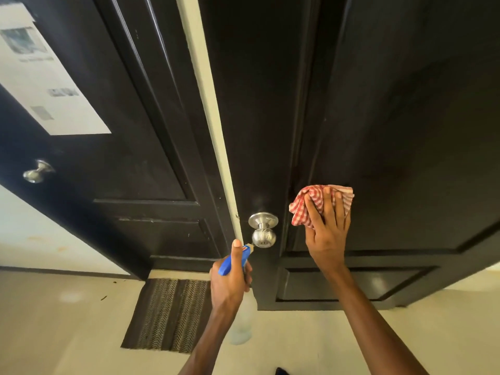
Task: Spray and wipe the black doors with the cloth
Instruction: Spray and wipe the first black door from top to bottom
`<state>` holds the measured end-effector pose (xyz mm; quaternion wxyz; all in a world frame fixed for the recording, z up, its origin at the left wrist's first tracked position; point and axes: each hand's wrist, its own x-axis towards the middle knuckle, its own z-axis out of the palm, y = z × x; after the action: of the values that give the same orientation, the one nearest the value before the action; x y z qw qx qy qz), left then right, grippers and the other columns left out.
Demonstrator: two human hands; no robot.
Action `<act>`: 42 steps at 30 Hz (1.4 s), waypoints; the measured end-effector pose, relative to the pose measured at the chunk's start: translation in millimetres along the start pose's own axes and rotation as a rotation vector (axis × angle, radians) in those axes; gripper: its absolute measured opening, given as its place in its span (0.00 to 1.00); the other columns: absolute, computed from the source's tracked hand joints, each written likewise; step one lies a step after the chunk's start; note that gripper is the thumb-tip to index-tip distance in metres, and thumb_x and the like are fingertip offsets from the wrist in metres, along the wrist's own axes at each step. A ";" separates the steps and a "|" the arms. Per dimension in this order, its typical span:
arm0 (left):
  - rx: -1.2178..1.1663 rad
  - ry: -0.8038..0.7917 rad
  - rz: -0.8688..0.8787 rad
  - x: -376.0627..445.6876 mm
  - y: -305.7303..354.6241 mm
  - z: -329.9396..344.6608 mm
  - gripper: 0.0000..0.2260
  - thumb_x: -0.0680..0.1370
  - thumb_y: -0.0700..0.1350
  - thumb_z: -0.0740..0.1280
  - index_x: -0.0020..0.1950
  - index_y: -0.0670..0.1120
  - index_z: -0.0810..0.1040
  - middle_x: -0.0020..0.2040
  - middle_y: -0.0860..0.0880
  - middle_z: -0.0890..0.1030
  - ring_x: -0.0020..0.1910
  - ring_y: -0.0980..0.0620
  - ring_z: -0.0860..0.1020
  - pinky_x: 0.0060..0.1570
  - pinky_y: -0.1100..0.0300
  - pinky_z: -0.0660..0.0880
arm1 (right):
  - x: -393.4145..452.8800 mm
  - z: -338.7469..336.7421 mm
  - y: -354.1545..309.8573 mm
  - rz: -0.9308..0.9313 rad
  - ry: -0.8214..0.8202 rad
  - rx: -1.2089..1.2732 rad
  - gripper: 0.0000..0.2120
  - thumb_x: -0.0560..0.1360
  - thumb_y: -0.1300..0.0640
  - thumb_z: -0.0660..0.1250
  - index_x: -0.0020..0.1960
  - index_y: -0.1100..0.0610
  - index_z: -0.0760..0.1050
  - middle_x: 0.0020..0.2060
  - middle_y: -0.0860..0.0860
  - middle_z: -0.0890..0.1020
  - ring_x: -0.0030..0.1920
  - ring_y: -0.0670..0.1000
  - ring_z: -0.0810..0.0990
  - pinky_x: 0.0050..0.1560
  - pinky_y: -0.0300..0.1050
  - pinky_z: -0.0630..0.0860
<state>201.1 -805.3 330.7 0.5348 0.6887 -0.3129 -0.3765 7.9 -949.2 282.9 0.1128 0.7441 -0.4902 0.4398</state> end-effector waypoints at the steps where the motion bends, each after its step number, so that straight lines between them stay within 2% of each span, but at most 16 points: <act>1: 0.004 0.004 -0.006 1.4 0.2 -2.6 0.32 0.78 0.64 0.58 0.37 0.36 0.81 0.27 0.45 0.78 0.24 0.51 0.76 0.25 0.61 0.73 | -1.8 -3.4 -7.4 0.037 0.015 0.057 0.30 0.81 0.55 0.64 0.80 0.50 0.59 0.78 0.59 0.63 0.81 0.61 0.55 0.76 0.68 0.59; 6: 0.034 0.043 0.017 4.7 -11.9 -20.4 0.28 0.77 0.64 0.58 0.40 0.42 0.83 0.30 0.47 0.82 0.25 0.51 0.77 0.26 0.64 0.74 | -23.0 -14.8 -55.1 0.077 -0.092 0.274 0.31 0.83 0.49 0.60 0.82 0.44 0.53 0.80 0.54 0.61 0.82 0.55 0.55 0.79 0.57 0.56; 9: -0.004 0.060 0.031 1.8 -8.6 -31.1 0.24 0.80 0.59 0.59 0.39 0.42 0.82 0.28 0.49 0.81 0.23 0.55 0.75 0.24 0.67 0.71 | -38.6 -5.2 -80.0 -0.052 -0.347 0.263 0.34 0.82 0.46 0.62 0.82 0.41 0.49 0.81 0.53 0.60 0.81 0.56 0.57 0.76 0.62 0.62; 11: -0.027 0.094 0.016 1.9 -7.1 -35.5 0.21 0.81 0.56 0.61 0.38 0.44 0.81 0.25 0.52 0.78 0.22 0.57 0.74 0.23 0.71 0.69 | -44.0 5.4 -90.4 -0.151 -0.443 0.135 0.36 0.78 0.45 0.65 0.81 0.42 0.52 0.80 0.53 0.61 0.79 0.58 0.59 0.72 0.68 0.67; 15: -0.038 0.061 0.051 1.2 -5.1 -41.6 0.22 0.77 0.60 0.60 0.41 0.44 0.83 0.27 0.49 0.79 0.24 0.56 0.75 0.24 0.71 0.70 | -35.7 14.6 -85.6 -0.269 -0.405 -0.014 0.38 0.72 0.45 0.74 0.77 0.47 0.62 0.74 0.55 0.69 0.74 0.61 0.69 0.68 0.66 0.71; 17: -0.031 0.026 0.072 0.5 -6.0 -43.0 0.21 0.77 0.61 0.60 0.42 0.47 0.83 0.30 0.49 0.80 0.25 0.55 0.76 0.25 0.68 0.72 | -41.8 19.0 -82.9 -0.075 -0.420 0.051 0.38 0.73 0.42 0.73 0.76 0.47 0.60 0.73 0.55 0.70 0.71 0.60 0.72 0.67 0.62 0.74; 20: -0.005 0.007 0.060 1.3 -6.9 -46.1 0.20 0.76 0.63 0.60 0.42 0.50 0.83 0.31 0.50 0.81 0.28 0.53 0.78 0.26 0.66 0.74 | -50.1 18.2 -107.3 0.545 -0.398 0.537 0.31 0.77 0.35 0.65 0.75 0.44 0.60 0.71 0.49 0.70 0.67 0.52 0.76 0.63 0.51 0.79; 22: 0.005 -0.011 0.051 0.2 -9.8 -48.6 0.21 0.76 0.63 0.60 0.41 0.49 0.83 0.32 0.50 0.81 0.30 0.51 0.80 0.26 0.64 0.75 | -42.5 15.6 -126.3 0.832 -0.299 0.788 0.23 0.80 0.39 0.64 0.72 0.42 0.65 0.66 0.47 0.75 0.62 0.49 0.79 0.60 0.47 0.81; 25: 0.016 -0.035 0.043 -2.3 -13.4 -51.5 0.22 0.75 0.64 0.60 0.41 0.48 0.83 0.32 0.50 0.82 0.31 0.49 0.80 0.27 0.63 0.76 | -24.5 10.8 -134.8 1.218 -0.128 1.120 0.13 0.83 0.48 0.62 0.67 0.45 0.72 0.61 0.50 0.82 0.58 0.51 0.83 0.59 0.50 0.81; 27: 0.015 -0.052 0.041 -2.8 -13.8 -52.8 0.23 0.75 0.63 0.60 0.42 0.46 0.83 0.32 0.48 0.82 0.34 0.46 0.82 0.27 0.62 0.76 | -21.4 7.5 -129.9 1.393 -0.132 1.262 0.14 0.83 0.48 0.63 0.66 0.51 0.78 0.58 0.52 0.85 0.58 0.54 0.84 0.58 0.51 0.81; 29: 0.017 -0.077 0.051 -3.5 -14.5 -54.2 0.24 0.76 0.63 0.61 0.41 0.44 0.83 0.32 0.47 0.82 0.35 0.43 0.82 0.28 0.61 0.77 | -29.4 1.7 -121.5 1.461 -0.221 1.231 0.17 0.82 0.46 0.65 0.67 0.51 0.79 0.58 0.52 0.85 0.59 0.55 0.84 0.56 0.50 0.80; 31: 0.014 -0.089 0.063 -2.8 -14.6 -56.3 0.24 0.76 0.63 0.61 0.41 0.44 0.83 0.32 0.47 0.82 0.35 0.41 0.82 0.30 0.59 0.77 | -43.1 -2.7 -115.9 1.501 -0.180 1.142 0.18 0.81 0.47 0.66 0.70 0.49 0.76 0.60 0.52 0.84 0.58 0.54 0.83 0.55 0.51 0.80; 34: 0.001 -0.083 0.073 -2.1 -13.4 -60.2 0.23 0.77 0.62 0.61 0.42 0.44 0.83 0.32 0.47 0.81 0.34 0.42 0.81 0.30 0.59 0.77 | -48.0 -17.2 -116.8 1.306 0.054 0.990 0.17 0.83 0.50 0.65 0.70 0.43 0.68 0.60 0.44 0.81 0.58 0.50 0.83 0.51 0.46 0.81; 37: -0.008 -0.084 0.101 -2.7 -12.7 -62.9 0.21 0.77 0.61 0.60 0.44 0.46 0.84 0.32 0.48 0.81 0.32 0.45 0.80 0.30 0.58 0.77 | -37.3 -18.9 -122.2 0.843 -0.047 0.746 0.25 0.81 0.52 0.68 0.75 0.43 0.63 0.61 0.34 0.78 0.60 0.45 0.81 0.53 0.44 0.83; 40: -0.019 -0.069 0.109 -2.1 -11.3 -66.8 0.20 0.78 0.61 0.60 0.44 0.48 0.84 0.33 0.48 0.81 0.32 0.46 0.80 0.30 0.56 0.76 | -35.4 -0.1 -126.2 0.371 -0.335 0.312 0.32 0.77 0.49 0.72 0.76 0.46 0.61 0.72 0.49 0.74 0.70 0.55 0.74 0.68 0.56 0.75; 42: -0.031 -0.059 0.108 -2.4 -10.7 -70.2 0.20 0.78 0.61 0.61 0.45 0.48 0.84 0.33 0.47 0.82 0.31 0.48 0.80 0.29 0.57 0.76 | -38.0 12.4 -129.5 0.110 -0.370 0.045 0.35 0.73 0.49 0.74 0.76 0.51 0.65 0.72 0.55 0.74 0.72 0.60 0.72 0.73 0.59 0.68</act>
<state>260.1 -765.6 330.9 0.5555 0.6511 -0.3596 -0.3718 116.9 -868.7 280.7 -0.0200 0.7867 -0.5323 0.3119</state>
